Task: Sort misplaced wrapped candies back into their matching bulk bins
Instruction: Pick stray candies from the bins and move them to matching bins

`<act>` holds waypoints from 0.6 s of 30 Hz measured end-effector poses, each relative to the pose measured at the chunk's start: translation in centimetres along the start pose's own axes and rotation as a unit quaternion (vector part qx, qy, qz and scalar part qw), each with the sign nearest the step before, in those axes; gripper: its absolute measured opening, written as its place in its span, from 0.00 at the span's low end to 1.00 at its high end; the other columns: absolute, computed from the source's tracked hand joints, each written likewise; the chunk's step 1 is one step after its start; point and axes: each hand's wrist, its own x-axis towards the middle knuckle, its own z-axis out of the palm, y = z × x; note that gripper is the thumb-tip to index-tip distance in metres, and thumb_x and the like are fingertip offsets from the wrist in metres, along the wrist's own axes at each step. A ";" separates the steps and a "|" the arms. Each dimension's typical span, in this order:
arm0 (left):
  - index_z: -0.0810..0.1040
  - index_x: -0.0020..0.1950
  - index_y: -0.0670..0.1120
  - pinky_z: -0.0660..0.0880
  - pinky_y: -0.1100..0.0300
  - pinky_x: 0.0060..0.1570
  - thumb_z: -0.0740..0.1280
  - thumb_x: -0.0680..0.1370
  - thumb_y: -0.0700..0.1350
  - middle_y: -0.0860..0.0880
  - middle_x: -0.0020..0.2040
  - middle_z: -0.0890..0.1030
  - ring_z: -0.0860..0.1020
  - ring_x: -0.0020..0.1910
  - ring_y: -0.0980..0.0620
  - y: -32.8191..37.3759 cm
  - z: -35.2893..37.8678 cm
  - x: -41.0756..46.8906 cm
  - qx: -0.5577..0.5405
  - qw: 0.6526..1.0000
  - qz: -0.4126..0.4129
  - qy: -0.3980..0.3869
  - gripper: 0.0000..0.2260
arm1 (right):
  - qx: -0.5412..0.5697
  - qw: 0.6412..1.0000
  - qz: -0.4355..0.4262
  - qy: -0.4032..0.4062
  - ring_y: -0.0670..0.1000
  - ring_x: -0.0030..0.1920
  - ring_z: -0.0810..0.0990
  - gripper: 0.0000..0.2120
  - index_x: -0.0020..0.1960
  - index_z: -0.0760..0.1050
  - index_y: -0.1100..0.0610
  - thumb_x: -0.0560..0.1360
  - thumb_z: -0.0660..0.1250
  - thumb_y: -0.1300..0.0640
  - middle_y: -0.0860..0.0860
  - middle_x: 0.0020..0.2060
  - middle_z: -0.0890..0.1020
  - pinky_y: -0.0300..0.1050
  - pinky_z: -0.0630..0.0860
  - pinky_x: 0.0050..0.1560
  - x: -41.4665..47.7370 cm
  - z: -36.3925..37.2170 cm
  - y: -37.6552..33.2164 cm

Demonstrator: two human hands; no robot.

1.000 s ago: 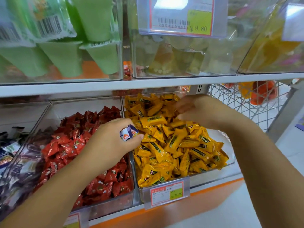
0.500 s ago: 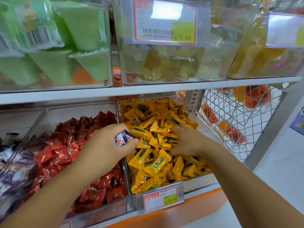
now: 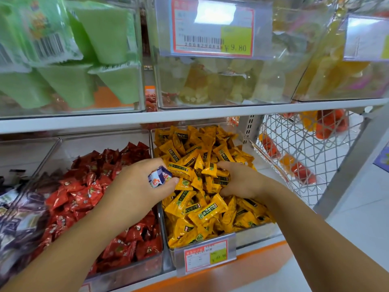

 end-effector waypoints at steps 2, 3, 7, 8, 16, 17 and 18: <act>0.71 0.33 0.51 0.65 0.68 0.29 0.69 0.73 0.55 0.58 0.32 0.73 0.69 0.28 0.59 0.0 0.0 0.0 0.000 1.000 -0.001 0.001 0.14 | 0.032 0.999 -0.013 0.029 0.51 0.48 0.78 0.24 0.59 0.70 0.49 0.67 0.75 0.60 0.49 0.51 0.78 0.46 0.76 0.46 0.0 0.0 0.3; 0.71 0.34 0.50 0.65 0.68 0.29 0.69 0.73 0.56 0.58 0.32 0.73 0.69 0.28 0.59 0.0 0.0 0.0 0.001 1.000 -0.002 0.000 0.14 | 0.056 0.997 -0.021 0.040 0.51 0.47 0.79 0.22 0.56 0.71 0.49 0.66 0.75 0.61 0.49 0.48 0.79 0.48 0.77 0.47 -0.1 0.0 0.5; 0.72 0.35 0.49 0.66 0.67 0.30 0.69 0.73 0.55 0.56 0.33 0.74 0.69 0.28 0.58 -0.1 0.0 0.1 -0.002 1.000 0.001 -0.003 0.14 | 0.166 0.982 -0.023 0.088 0.51 0.43 0.83 0.21 0.54 0.75 0.50 0.66 0.76 0.65 0.52 0.44 0.83 0.52 0.80 0.48 -1.0 -1.0 1.0; 0.72 0.35 0.49 0.66 0.67 0.30 0.69 0.73 0.55 0.56 0.34 0.74 0.69 0.29 0.58 -0.1 0.0 0.1 -0.002 1.000 0.002 -0.004 0.13 | 0.191 0.976 -0.022 0.106 0.48 0.41 0.83 0.20 0.52 0.74 0.47 0.66 0.76 0.65 0.52 0.43 0.83 0.49 0.81 0.47 -1.2 -1.4 1.0; 0.73 0.36 0.49 0.66 0.66 0.32 0.69 0.74 0.55 0.54 0.37 0.75 0.70 0.30 0.58 -0.2 0.0 0.1 0.000 1.000 0.000 0.000 0.13 | 0.378 0.904 -0.063 0.190 0.54 0.51 0.84 0.24 0.57 0.76 0.51 0.64 0.78 0.57 0.51 0.48 0.85 0.58 0.75 0.62 -1.6 -4.3 -1.2; 0.73 0.36 0.48 0.66 0.66 0.31 0.69 0.74 0.55 0.54 0.36 0.75 0.70 0.29 0.58 -0.2 0.0 0.0 -0.001 1.000 0.000 0.001 0.13 | 0.398 0.898 -0.074 0.176 0.54 0.52 0.83 0.26 0.58 0.76 0.52 0.62 0.79 0.56 0.52 0.48 0.85 0.58 0.75 0.62 -1.5 -4.0 -1.7; 0.73 0.36 0.48 0.65 0.66 0.30 0.70 0.74 0.55 0.54 0.36 0.75 0.70 0.29 0.58 -0.2 -0.1 0.0 -0.003 1.000 0.000 0.002 0.13 | 0.406 0.897 -0.084 0.153 0.55 0.52 0.83 0.26 0.58 0.76 0.53 0.62 0.78 0.57 0.52 0.48 0.85 0.57 0.75 0.61 -1.3 -3.6 -2.2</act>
